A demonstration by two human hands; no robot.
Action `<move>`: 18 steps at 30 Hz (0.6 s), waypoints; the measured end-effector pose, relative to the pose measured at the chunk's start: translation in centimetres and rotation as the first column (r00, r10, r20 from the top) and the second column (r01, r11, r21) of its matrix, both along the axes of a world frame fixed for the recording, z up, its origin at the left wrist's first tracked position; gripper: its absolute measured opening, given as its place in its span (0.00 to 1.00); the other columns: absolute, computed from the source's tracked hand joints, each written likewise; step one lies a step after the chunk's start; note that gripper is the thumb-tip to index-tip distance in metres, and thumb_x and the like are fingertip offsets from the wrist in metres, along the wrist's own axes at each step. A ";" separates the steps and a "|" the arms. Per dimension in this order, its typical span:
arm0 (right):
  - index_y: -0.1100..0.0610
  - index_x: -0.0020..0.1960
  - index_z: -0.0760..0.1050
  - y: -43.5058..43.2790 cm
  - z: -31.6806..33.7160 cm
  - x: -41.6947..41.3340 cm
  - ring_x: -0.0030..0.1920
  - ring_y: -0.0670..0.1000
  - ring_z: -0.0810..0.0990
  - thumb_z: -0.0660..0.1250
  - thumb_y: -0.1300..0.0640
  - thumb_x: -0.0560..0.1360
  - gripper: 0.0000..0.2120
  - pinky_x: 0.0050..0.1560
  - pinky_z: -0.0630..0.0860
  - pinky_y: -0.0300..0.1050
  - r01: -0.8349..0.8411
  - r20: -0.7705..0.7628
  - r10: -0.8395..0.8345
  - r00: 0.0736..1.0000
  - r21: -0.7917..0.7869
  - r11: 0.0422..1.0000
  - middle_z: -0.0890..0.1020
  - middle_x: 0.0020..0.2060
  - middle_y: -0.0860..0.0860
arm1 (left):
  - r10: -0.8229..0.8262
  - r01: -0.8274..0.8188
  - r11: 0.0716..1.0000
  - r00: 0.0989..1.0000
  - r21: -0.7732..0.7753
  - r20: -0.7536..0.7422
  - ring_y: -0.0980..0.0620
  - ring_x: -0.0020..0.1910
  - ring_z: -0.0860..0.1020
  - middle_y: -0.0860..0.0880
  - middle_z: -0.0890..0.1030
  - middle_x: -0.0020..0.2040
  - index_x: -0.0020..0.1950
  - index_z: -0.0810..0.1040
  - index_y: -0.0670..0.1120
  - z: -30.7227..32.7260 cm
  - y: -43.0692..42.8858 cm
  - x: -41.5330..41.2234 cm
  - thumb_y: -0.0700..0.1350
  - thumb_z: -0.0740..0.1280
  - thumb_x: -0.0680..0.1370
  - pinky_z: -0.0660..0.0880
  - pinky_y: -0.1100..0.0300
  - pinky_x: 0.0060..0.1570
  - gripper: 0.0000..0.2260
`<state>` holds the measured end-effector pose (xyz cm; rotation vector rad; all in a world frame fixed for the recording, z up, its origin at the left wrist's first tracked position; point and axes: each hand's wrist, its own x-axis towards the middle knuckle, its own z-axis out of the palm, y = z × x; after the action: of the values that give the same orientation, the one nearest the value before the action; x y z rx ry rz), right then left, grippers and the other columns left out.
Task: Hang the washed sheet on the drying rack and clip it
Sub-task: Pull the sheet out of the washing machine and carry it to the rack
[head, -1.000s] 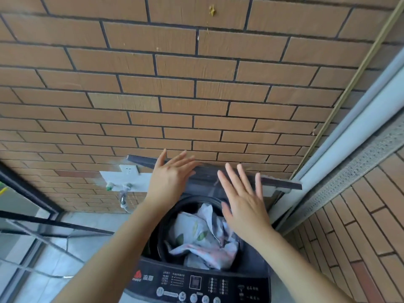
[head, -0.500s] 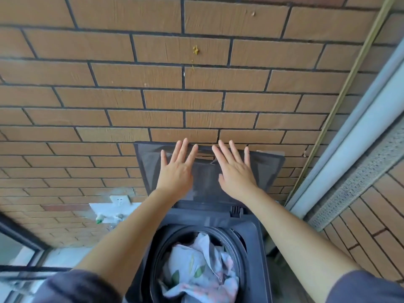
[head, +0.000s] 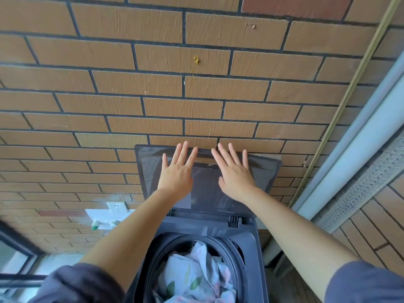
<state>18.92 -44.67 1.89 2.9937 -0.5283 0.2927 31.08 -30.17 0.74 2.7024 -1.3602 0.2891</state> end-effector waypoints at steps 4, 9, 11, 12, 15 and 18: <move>0.49 0.77 0.37 0.5 -0.9 -1.8 0.75 0.57 0.32 0.57 0.61 0.76 0.39 0.71 0.34 0.64 -0.045 -0.015 0.044 0.999 -0.096 0.994 0.34 0.76 0.50 | -0.019 0.019 1.000 1.000 -0.004 0.025 0.47 0.76 0.35 0.48 0.34 0.77 0.77 0.36 0.52 -0.1 1.4 -0.6 0.45 0.60 0.77 0.46 0.40 0.73 0.38; 0.49 0.77 0.38 1.7 -3.1 -4.5 0.76 0.55 0.33 0.57 0.61 0.76 0.38 0.74 0.39 0.63 -0.050 -0.030 0.049 0.998 -0.052 0.997 0.35 0.76 0.50 | -0.020 0.021 0.997 1.000 -0.072 0.013 0.45 0.77 0.43 0.45 0.43 0.78 0.78 0.46 0.49 -1.4 3.8 -2.2 0.42 0.62 0.75 0.49 0.41 0.72 0.36; 0.49 0.78 0.40 3.0 -5.6 -6.5 0.76 0.54 0.34 0.57 0.61 0.76 0.37 0.75 0.40 0.60 -0.070 -0.037 0.073 0.997 0.070 0.995 0.36 0.76 0.49 | -0.036 0.034 0.988 0.999 -0.152 -0.011 0.43 0.76 0.55 0.43 0.57 0.77 0.75 0.60 0.46 -4.3 5.4 -3.5 0.40 0.66 0.72 0.59 0.40 0.70 0.33; 0.49 0.78 0.41 3.8 -7.3 -7.5 0.76 0.53 0.34 0.57 0.61 0.77 0.36 0.75 0.41 0.58 -0.090 -0.066 0.099 0.993 0.139 0.986 0.35 0.76 0.48 | -0.051 0.045 0.984 0.998 -0.173 -0.028 0.42 0.74 0.61 0.43 0.63 0.74 0.72 0.65 0.45 -6.3 6.3 -4.2 0.39 0.68 0.69 0.63 0.39 0.68 0.31; 0.47 0.77 0.39 6.2 -13.2 -10.3 0.75 0.53 0.32 0.58 0.58 0.78 0.36 0.76 0.43 0.56 -0.108 -0.257 0.201 0.945 0.337 0.935 0.31 0.73 0.47 | -0.047 0.047 0.999 0.972 -0.005 -0.228 0.44 0.75 0.60 0.45 0.63 0.75 0.72 0.64 0.47 -13.1 8.8 -6.7 0.44 0.67 0.72 0.61 0.42 0.70 0.29; 0.45 0.77 0.40 7.6 -18.9 -11.6 0.76 0.52 0.35 0.62 0.54 0.77 0.38 0.75 0.49 0.55 -0.012 -0.400 0.236 0.886 0.488 0.873 0.30 0.73 0.44 | 0.039 0.091 0.958 0.897 0.272 -0.440 0.49 0.77 0.48 0.50 0.51 0.78 0.76 0.52 0.53 -19.2 10.4 -8.2 0.54 0.63 0.76 0.52 0.48 0.74 0.32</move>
<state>7.32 -37.07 -17.02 3.3943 -0.3907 -0.6130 22.88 -19.73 -18.41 2.7183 -1.3763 -0.5407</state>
